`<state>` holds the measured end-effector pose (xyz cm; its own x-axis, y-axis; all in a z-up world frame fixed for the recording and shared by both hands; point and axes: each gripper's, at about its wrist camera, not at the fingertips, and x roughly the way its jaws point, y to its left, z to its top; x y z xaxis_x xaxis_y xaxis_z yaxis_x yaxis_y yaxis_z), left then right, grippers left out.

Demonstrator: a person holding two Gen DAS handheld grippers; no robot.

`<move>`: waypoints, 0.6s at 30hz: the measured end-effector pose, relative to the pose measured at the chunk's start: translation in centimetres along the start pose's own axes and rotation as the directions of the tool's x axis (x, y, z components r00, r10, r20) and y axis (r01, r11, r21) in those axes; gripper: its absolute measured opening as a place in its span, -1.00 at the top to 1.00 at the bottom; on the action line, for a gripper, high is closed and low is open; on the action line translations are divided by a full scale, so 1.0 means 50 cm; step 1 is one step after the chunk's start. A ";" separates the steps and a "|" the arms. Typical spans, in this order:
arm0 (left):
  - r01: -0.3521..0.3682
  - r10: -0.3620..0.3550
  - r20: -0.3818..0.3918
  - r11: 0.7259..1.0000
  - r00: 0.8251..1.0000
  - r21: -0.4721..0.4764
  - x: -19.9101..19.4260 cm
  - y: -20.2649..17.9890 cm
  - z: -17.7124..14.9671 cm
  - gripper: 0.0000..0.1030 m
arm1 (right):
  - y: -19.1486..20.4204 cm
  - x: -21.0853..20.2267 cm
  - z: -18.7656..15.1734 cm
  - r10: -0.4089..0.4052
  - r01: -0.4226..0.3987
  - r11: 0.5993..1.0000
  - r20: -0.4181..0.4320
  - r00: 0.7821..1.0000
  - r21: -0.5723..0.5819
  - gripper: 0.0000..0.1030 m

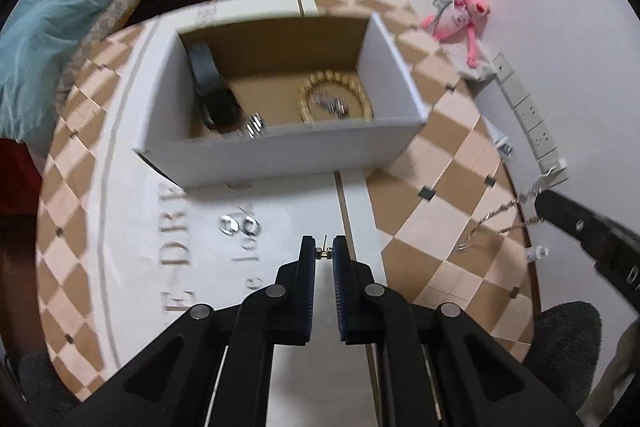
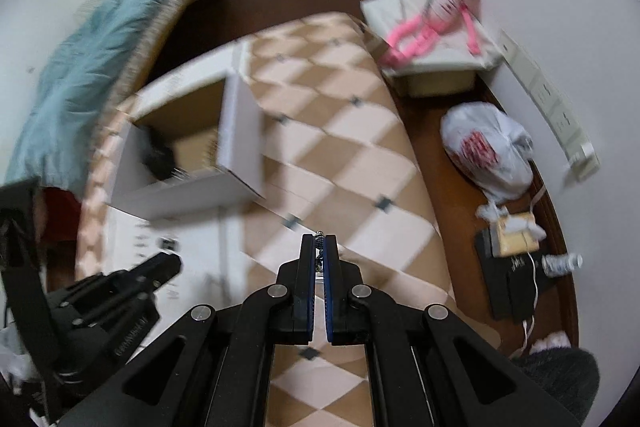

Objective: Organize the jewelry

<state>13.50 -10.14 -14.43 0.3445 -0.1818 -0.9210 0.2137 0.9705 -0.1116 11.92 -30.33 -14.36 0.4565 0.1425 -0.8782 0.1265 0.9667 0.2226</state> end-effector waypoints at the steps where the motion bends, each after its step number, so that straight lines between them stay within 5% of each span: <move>1: 0.001 -0.001 0.013 1.000 1.000 0.000 -0.015 0.005 0.009 0.88 | 0.011 -0.017 0.010 0.015 -0.015 1.000 0.016 1.000 -0.011 0.93; 9: 0.026 -0.023 0.095 0.999 0.995 -0.030 -0.100 0.067 0.097 0.88 | 0.108 -0.114 0.115 0.140 -0.130 0.985 0.089 0.986 -0.114 1.00; 18: -0.009 0.020 0.101 0.994 0.995 -0.108 -0.081 0.144 0.159 0.88 | 0.219 -0.098 0.220 0.180 -0.154 0.962 0.096 0.979 -0.226 1.00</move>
<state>20.93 -3.65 -8.51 0.4397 -0.1773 -0.8805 0.1107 0.9835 -0.1428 20.78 -22.81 -2.97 0.5545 0.2930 -0.7789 -0.1482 0.9558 0.2540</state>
